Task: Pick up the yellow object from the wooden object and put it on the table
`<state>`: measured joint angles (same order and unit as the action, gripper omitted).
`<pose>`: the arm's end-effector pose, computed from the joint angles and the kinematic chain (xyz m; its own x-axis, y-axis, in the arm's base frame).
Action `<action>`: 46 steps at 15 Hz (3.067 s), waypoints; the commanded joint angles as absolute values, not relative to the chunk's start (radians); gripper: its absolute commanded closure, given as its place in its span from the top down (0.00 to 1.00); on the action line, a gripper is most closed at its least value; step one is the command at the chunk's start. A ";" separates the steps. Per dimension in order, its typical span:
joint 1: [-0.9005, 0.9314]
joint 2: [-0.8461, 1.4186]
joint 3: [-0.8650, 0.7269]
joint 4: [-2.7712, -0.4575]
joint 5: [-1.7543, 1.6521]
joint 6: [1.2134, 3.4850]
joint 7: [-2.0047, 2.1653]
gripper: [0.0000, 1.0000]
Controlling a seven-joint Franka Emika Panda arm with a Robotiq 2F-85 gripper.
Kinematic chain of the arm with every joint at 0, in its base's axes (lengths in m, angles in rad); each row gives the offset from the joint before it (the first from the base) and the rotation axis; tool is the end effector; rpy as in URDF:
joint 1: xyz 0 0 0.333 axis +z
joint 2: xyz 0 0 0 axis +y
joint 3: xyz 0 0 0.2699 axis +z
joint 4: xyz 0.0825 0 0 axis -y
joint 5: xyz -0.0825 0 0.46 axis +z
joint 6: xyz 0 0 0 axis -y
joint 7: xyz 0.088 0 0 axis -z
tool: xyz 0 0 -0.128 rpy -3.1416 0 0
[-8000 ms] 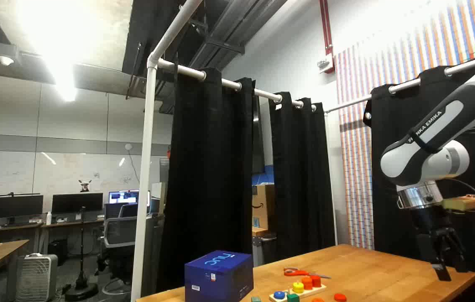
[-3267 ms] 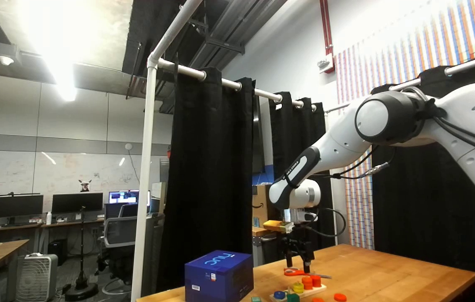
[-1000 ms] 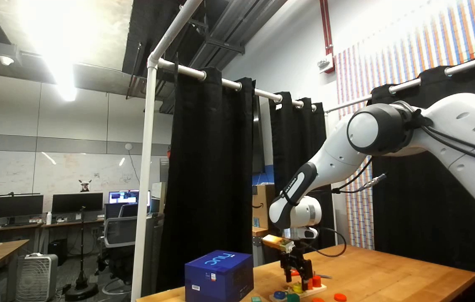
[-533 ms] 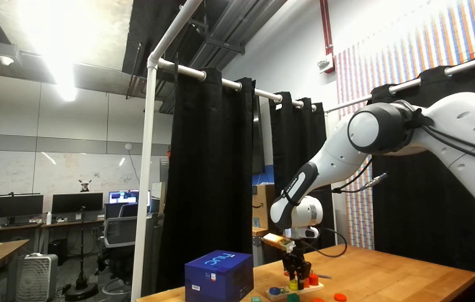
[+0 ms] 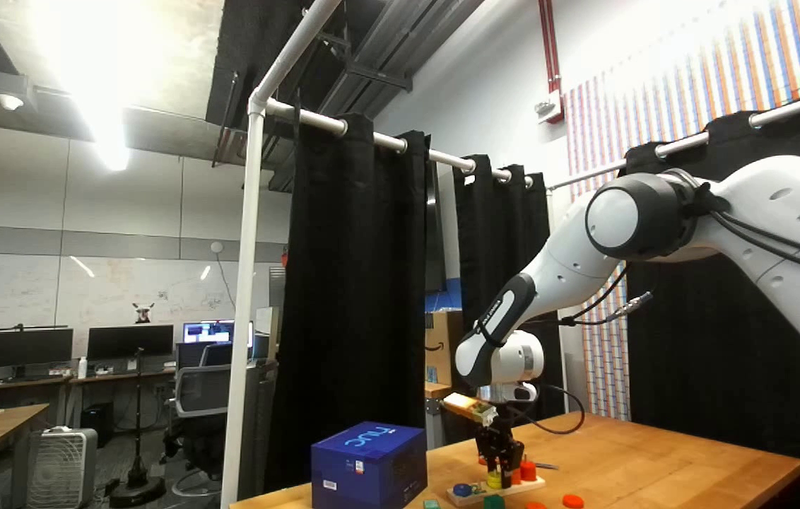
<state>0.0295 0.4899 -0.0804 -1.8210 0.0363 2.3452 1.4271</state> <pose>0.6869 -0.0340 0.1592 0.0776 -0.9969 0.0160 -0.9964 -0.0781 -0.0343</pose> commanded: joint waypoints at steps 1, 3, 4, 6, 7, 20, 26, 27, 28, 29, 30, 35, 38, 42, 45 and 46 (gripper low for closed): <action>0.050 0.456 -0.098 -1.853 0.029 2.361 1.423 0.18; 0.052 0.443 -0.097 -1.859 0.029 2.351 1.426 0.19; 0.054 0.431 -0.097 -1.866 0.029 2.346 1.427 0.18; 0.057 0.409 -0.096 -1.879 0.028 2.337 1.431 0.18; 0.058 0.398 -0.095 -1.885 0.029 2.335 1.431 0.19; 0.065 0.293 -0.079 -1.946 0.028 2.292 1.417 0.18; 0.052 0.197 -0.062 -2.059 0.036 2.275 1.345 0.18; 0.045 0.183 -0.059 -2.088 0.048 2.297 1.309 0.18; 0.041 0.172 -0.059 -2.111 0.053 2.306 1.285 0.18; 0.035 0.163 -0.056 -2.137 0.066 2.325 1.253 0.18; 0.031 0.158 -0.055 -2.158 0.079 2.338 1.225 0.18; 0.017 0.161 -0.052 -2.251 0.166 2.425 1.102 0.18; 0.018 0.164 -0.049 -2.288 0.213 2.460 1.050 0.18; 0.029 0.149 -0.038 -2.328 0.243 2.477 1.026 0.18; 0.032 0.142 -0.028 -2.341 0.250 2.472 1.024 0.18; 0.032 0.144 -0.026 -2.344 0.252 2.473 1.024 0.18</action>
